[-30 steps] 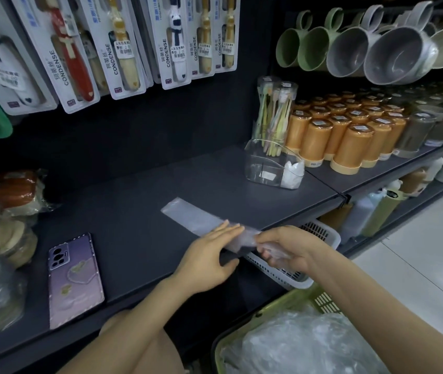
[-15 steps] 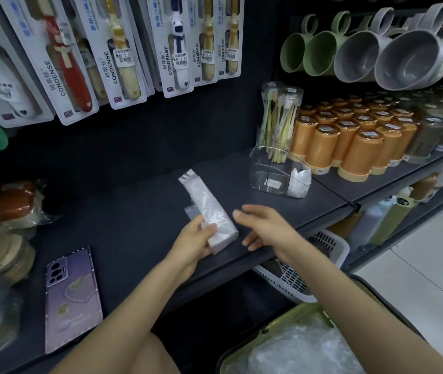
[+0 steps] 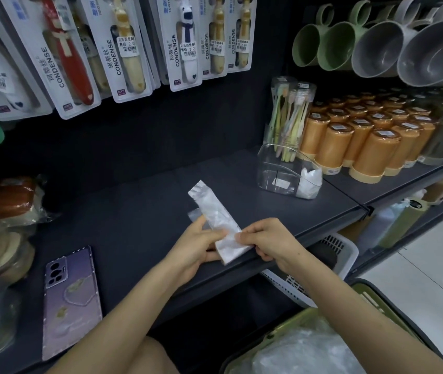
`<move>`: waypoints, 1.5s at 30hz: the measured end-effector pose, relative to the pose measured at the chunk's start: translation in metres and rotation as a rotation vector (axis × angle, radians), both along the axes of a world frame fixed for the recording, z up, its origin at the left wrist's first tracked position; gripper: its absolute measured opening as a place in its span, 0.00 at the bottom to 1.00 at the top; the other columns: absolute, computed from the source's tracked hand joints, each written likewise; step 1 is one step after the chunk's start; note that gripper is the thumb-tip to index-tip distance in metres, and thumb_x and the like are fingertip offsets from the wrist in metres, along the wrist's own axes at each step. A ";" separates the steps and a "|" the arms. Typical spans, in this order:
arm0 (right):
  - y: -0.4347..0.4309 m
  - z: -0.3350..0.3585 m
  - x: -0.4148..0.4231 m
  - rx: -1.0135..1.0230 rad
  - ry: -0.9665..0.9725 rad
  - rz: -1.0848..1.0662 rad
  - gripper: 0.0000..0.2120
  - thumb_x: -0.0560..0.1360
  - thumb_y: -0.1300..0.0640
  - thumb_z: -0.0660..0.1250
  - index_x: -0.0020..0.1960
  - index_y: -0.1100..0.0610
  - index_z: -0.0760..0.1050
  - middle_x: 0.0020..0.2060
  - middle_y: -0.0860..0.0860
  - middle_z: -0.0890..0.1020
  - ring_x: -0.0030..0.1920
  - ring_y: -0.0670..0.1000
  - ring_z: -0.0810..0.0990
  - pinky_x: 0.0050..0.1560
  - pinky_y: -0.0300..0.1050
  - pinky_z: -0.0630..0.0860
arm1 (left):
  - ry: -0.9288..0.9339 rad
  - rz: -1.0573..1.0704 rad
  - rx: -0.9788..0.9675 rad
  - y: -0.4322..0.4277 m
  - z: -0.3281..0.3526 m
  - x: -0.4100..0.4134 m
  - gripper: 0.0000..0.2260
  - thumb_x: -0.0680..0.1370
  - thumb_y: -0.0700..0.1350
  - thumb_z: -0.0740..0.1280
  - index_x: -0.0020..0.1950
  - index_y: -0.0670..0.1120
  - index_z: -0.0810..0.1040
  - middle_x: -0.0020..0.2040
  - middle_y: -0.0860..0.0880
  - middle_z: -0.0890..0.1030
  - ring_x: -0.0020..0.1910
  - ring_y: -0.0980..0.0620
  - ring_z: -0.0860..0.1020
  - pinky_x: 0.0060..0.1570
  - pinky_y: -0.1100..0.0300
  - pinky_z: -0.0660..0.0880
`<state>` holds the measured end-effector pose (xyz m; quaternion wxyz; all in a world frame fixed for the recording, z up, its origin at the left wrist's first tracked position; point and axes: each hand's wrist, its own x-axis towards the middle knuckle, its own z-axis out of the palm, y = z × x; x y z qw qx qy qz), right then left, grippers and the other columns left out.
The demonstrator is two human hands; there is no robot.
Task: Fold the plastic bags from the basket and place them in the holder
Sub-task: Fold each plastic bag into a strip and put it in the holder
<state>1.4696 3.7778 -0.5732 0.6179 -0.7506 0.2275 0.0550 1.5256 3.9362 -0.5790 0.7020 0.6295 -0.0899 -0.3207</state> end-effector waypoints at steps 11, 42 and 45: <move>-0.017 0.004 0.002 -0.225 0.074 0.172 0.06 0.72 0.67 0.67 0.48 0.67 0.79 0.24 0.50 0.69 0.20 0.44 0.62 0.21 0.34 0.58 | -0.052 0.335 0.212 -0.004 -0.003 0.044 0.22 0.78 0.40 0.67 0.71 0.45 0.67 0.62 0.44 0.75 0.54 0.47 0.78 0.38 0.58 0.82; -0.020 -0.045 -0.001 -1.270 -0.522 0.149 0.20 0.75 0.51 0.55 0.57 0.58 0.81 0.53 0.53 0.84 0.52 0.57 0.83 0.51 0.53 0.79 | -0.967 -0.185 1.227 -0.046 -0.031 -0.002 0.22 0.85 0.52 0.41 0.79 0.51 0.48 0.80 0.49 0.45 0.78 0.48 0.43 0.75 0.53 0.39; -0.023 -0.064 -0.004 -1.311 -0.416 0.217 0.27 0.83 0.49 0.44 0.62 0.58 0.79 0.60 0.53 0.81 0.62 0.55 0.79 0.63 0.59 0.71 | -0.993 -0.190 1.284 -0.046 -0.033 0.000 0.22 0.84 0.50 0.41 0.79 0.50 0.46 0.80 0.49 0.45 0.78 0.49 0.43 0.76 0.51 0.40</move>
